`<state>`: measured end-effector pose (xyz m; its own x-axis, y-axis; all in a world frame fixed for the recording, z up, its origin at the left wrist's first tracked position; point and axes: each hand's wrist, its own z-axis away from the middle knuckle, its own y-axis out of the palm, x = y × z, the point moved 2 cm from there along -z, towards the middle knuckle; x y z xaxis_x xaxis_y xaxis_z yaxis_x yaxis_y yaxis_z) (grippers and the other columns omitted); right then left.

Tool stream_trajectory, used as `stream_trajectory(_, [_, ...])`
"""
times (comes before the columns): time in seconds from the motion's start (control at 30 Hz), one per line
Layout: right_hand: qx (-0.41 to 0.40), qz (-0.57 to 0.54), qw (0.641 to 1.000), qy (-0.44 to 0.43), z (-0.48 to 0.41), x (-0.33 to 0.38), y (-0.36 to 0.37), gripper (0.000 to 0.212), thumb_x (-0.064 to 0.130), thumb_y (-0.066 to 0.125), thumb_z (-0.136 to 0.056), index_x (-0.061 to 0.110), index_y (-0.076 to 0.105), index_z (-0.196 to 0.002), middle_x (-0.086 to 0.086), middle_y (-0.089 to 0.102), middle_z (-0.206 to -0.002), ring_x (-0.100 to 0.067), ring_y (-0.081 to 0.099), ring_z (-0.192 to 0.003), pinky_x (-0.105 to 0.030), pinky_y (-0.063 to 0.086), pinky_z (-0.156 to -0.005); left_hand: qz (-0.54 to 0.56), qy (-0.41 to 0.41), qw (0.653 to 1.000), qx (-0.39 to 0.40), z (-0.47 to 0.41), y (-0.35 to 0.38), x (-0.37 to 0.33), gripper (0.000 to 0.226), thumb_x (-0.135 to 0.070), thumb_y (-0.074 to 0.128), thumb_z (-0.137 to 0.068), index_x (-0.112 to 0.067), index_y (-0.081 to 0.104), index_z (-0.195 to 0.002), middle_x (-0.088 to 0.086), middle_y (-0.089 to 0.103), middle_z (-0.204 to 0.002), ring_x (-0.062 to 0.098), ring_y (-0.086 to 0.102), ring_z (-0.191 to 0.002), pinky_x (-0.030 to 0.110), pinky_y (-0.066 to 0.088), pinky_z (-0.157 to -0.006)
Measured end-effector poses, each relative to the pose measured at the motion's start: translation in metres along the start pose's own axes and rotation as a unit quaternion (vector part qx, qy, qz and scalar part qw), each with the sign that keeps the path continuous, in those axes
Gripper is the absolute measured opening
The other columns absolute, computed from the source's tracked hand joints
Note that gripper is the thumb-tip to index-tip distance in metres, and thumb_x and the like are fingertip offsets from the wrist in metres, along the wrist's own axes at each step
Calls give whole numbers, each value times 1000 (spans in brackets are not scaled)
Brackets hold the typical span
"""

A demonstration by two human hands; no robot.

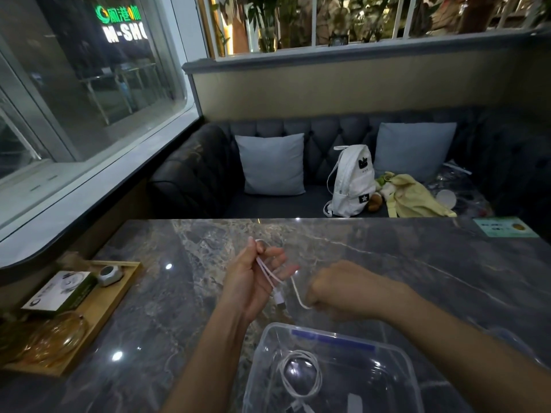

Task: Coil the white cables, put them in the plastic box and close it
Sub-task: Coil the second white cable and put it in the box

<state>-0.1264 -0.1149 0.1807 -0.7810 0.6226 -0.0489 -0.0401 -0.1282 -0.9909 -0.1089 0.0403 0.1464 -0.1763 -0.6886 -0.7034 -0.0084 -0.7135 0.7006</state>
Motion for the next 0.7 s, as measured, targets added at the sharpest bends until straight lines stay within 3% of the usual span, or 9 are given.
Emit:
stream_trajectory(0.1, [-21,-65,998,-17,2,6,-16,13,17,49,-84,14,61,-80,-4,67,-87,-23,59,-81,-37,48,-69,-55,-14,998,3,4,6,2,41,-34,33,-98,-15,49,-65,11,74,-79,23,72,-77,40,59,-61])
stream_trajectory(0.17, [-36,-134,990,-9,2,7,-25,11,20,54,-85,18,65,-86,-1,69,-93,-13,57,-83,-30,43,-69,-94,-25,995,2,7,12,5,41,-33,33,-98,-15,49,-65,12,75,-87,25,72,-76,35,57,-55])
stream_trajectory(0.27, [-73,-212,974,21,0,7,-30,6,22,61,-83,17,64,-85,-1,69,-93,-4,55,-77,-28,42,-69,-204,-9,978,27,13,22,14,39,-32,33,-98,-12,50,-68,5,67,-64,16,61,-54,28,47,-48])
stream_trajectory(0.37, [-104,-284,950,83,0,-2,-31,10,24,68,-78,17,61,-77,7,65,-74,-7,57,-67,-21,41,-62,-306,-5,951,42,18,27,20,44,-31,30,-100,-10,57,-72,-1,60,-51,11,50,-43,21,39,-41])
stream_trajectory(0.47, [-95,-390,907,131,6,-21,-27,12,20,74,-73,15,63,-75,8,58,-65,1,51,-51,-13,39,-50,-352,0,936,6,17,27,17,42,-30,32,-99,-10,52,-68,-3,50,-41,7,35,-31,15,25,-35])
stream_trajectory(0.57, [-120,-532,820,174,21,-42,-22,7,13,72,-75,9,68,-78,4,57,-57,-5,40,-37,-18,31,-34,-350,-5,936,-33,14,19,10,43,-30,35,-97,-14,50,-61,-4,42,-36,7,29,-29,15,21,-34])
stream_trajectory(0.6, [-133,-541,810,182,24,-47,-21,4,14,72,-75,11,70,-77,7,58,-55,-6,40,-38,-18,30,-34,-342,-9,939,-34,14,17,8,42,-30,35,-98,-12,51,-63,-4,41,-36,7,28,-29,14,21,-34])
stream_trajectory(0.63, [-141,-521,821,184,26,-50,-21,1,14,72,-76,13,72,-76,8,60,-53,-5,42,-38,-18,33,-36,-338,-17,940,-30,14,16,7,42,-29,35,-98,-11,53,-65,-4,41,-36,6,27,-28,14,21,-33])
stream_trajectory(0.7, [-135,-424,878,174,23,-47,-20,2,17,72,-76,18,73,-77,12,64,-59,1,55,-49,-9,40,-46,-354,-51,934,-15,14,16,9,42,-30,34,-98,-10,56,-68,-5,41,-36,6,27,-29,13,20,-33])
